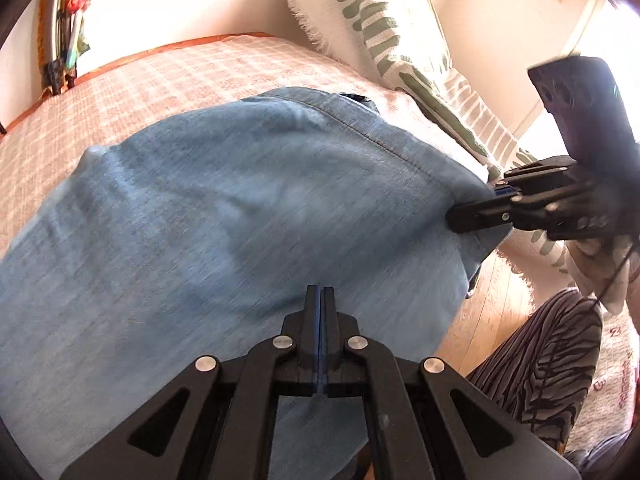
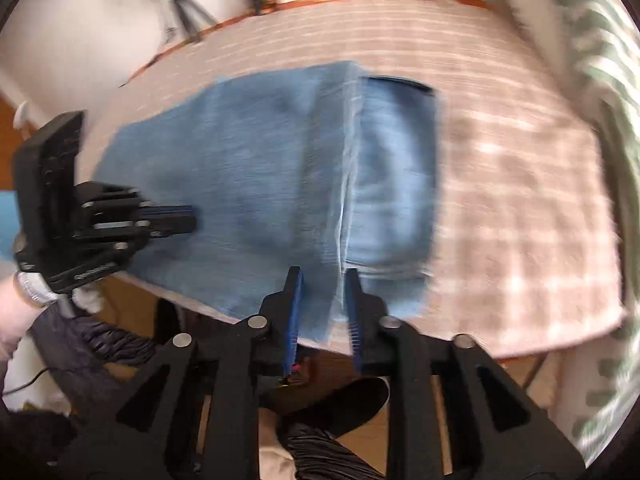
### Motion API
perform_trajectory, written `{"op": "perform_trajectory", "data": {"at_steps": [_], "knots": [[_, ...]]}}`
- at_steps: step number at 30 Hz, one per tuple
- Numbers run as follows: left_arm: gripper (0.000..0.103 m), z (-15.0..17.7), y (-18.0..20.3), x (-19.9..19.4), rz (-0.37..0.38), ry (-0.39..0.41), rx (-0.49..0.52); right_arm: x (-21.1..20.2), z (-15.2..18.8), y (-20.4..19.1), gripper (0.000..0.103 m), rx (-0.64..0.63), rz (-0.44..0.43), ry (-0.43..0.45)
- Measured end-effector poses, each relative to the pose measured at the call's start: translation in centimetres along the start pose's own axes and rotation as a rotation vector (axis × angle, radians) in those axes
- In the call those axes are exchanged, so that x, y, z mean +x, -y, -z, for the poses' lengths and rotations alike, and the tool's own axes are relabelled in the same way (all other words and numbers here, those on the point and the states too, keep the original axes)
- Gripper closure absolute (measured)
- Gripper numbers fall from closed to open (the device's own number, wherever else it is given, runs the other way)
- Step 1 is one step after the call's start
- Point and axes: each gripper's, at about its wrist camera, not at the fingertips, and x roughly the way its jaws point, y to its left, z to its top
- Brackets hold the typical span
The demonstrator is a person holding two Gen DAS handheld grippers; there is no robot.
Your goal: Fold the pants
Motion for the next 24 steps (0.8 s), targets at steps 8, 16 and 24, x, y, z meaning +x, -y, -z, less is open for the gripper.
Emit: {"op": "perform_trajectory", "data": {"at_steps": [8, 16, 24], "knots": [[0.103, 0.0, -0.1, -1.0, -0.014, 0.027, -0.008, 1.2, -0.4, 4.4, 0.057, 0.151, -0.267, 0.09], [0.103, 1.2, -0.1, -2.5, -0.05, 0.025, 0.003, 3.7, -0.5, -0.5, 0.079, 0.036, -0.31, 0.058], [0.103, 4.2, -4.4, -7.5, -0.152, 0.075, -0.12, 2.5, -1.5, -3.0, 0.066, -0.142, 0.099, -0.009]]}}
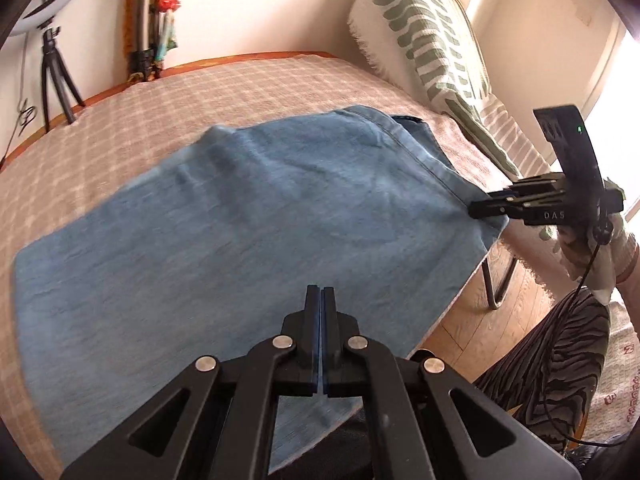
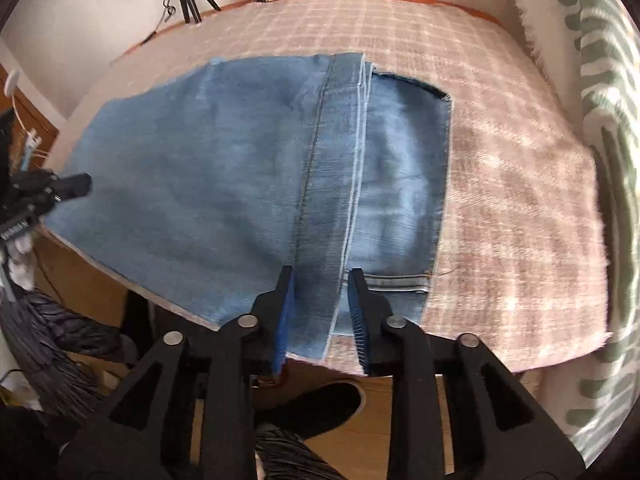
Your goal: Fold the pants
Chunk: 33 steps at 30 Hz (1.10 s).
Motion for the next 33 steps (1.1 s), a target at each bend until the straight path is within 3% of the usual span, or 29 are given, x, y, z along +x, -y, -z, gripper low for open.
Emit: {"op": "perform_trajectory", "data": {"at_steps": [1, 3, 8, 13, 17, 27, 31, 33], "knots": [[0.103, 0.4, -0.9, -0.7, -0.009, 0.008, -0.023, -0.6, 0.1, -0.3, 0.063, -0.022, 0.071, 0.019], [0.103, 1.5, -2.8, -2.5, -0.045, 0.027, -0.075, -2.0, -0.4, -1.0, 0.059, -0.046, 0.128, 0.069], [0.103, 5.1, -7.7, -6.2, -0.14, 0.057, -0.209, -3.5, -3.0, -2.9, 0.055, -0.064, 0.061, 0.164], [0.103, 8.2, -11.2, -8.0, -0.215, 0.051, -0.322, -2.8, -4.5, -6.2, 0.054, -0.125, -0.042, 0.182], [0.103, 9.8, -12.7, -8.2, -0.266, 0.025, -0.369, -1.1, -5.6, -9.9, 0.054, -0.149, -0.151, 0.157], [0.103, 11.1, -14.7, -7.3, -0.231, -0.01, -0.408, 4.2, -11.7, -24.6, 0.046, -0.284, -0.387, 0.031], [0.103, 11.1, -15.2, -7.1, -0.206, -0.02, -0.423, 7.3, -14.0, -30.3, 0.046, -0.321, -0.412, -0.059], [0.103, 11.3, -15.3, -7.2, -0.199, -0.014, -0.424, 9.1, -15.3, -33.0, 0.046, -0.337, -0.385, -0.09]]}}
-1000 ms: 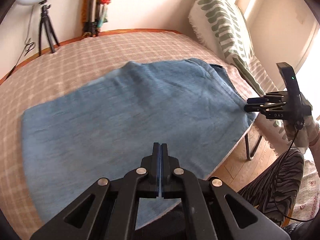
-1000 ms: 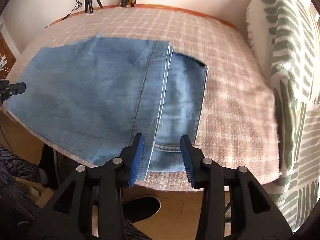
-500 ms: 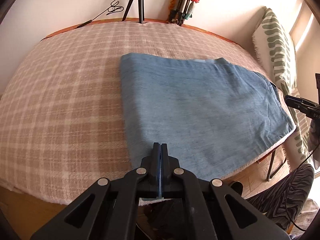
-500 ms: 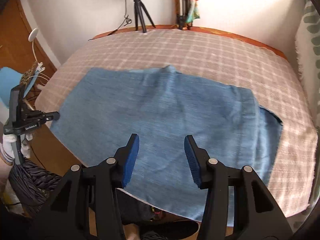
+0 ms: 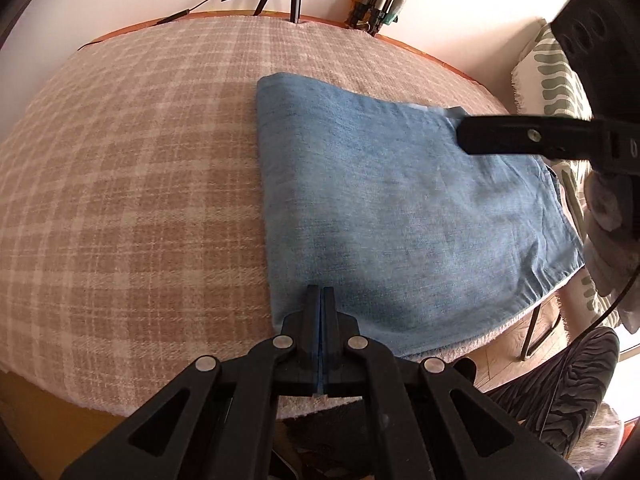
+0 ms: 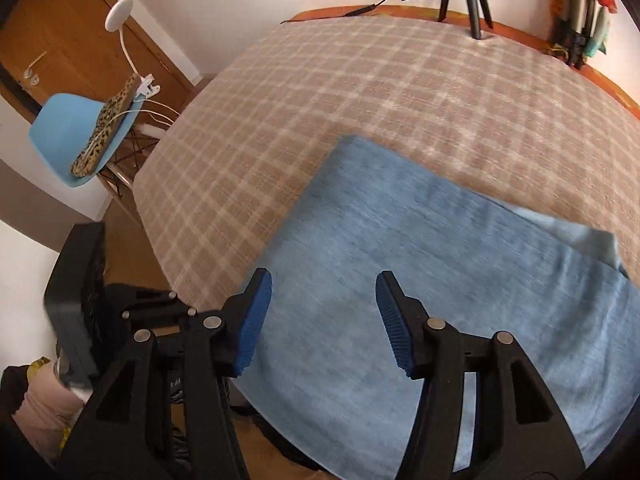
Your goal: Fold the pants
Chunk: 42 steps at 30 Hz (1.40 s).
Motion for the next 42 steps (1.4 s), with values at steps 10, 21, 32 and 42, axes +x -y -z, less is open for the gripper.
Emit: {"op": "perform_trajectory", "data": {"at_steps": [10, 21, 32, 42], "knots": [[0.103, 0.9, -1.6, -1.6, 0.006, 0.043, -0.053, 7.6, -6.1, -1.7, 0.046, 0.067, 0.106, -0.167], [0.103, 0.7, -2.9, -1.0, 0.055, 0.017, -0.106, 12.1, -6.1, -5.4, 0.044, -0.072, 0.315, -0.279], [0.103, 0.7, -4.1, -2.2, 0.101, 0.035, -0.123, 11.0, -4.5, -4.9, 0.079, -0.072, 0.286, -0.224], [0.103, 0.2, -5.8, -0.9, 0.107, -0.004, -0.184, 6.7, -2.8, -0.7, 0.092, 0.039, 0.113, -0.107]]}}
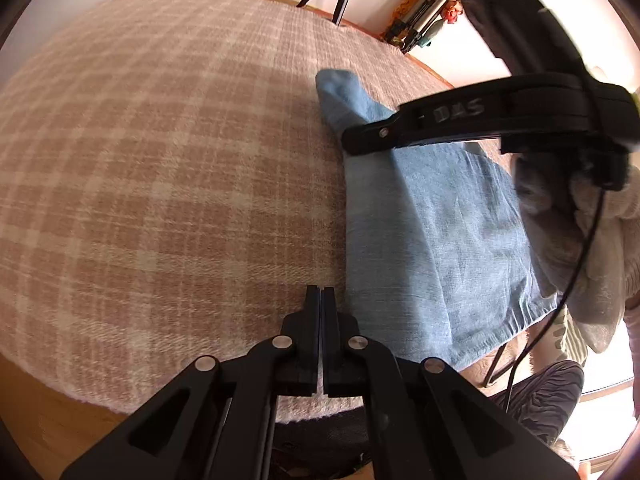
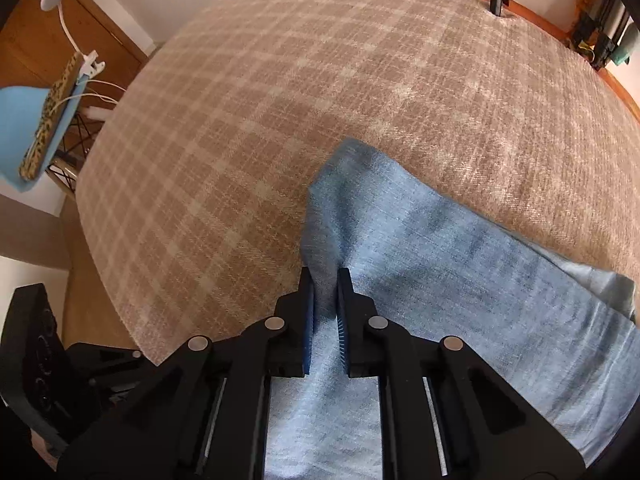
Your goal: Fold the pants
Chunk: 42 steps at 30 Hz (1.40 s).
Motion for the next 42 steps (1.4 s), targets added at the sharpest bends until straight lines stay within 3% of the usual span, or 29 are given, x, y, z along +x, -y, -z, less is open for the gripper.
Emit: {"op": "perform_trajectory", "data": {"at_steps": [2, 10, 19, 28, 42], "knots": [[0.103, -0.2, 0.7, 0.3, 0.011, 0.011, 0.016, -0.8, 0.3, 1.3, 0.093, 0.015, -0.024, 0.018], [0.103, -1.0, 4.7, 0.2, 0.192, 0.051, 0.078, -5.2, 2.9, 6.2, 0.093, 0.139, -0.194, 0.131], [0.103, -2.0, 9.0, 0.2, 0.282, 0.081, 0.147, -10.2, 6.8, 13.1, 0.094, 0.285, -0.321, 0.277], [0.103, -3.7, 18.3, 3.4, 0.392, 0.042, 0.275, -15.0, 11.1, 18.9, 0.094, 0.384, -0.325, 0.421], [0.103, -4.0, 31.1, 11.8, 0.475, -0.087, 0.439, -20.2, 21.5, 31.7, 0.095, 0.584, -0.279, 0.551]]}}
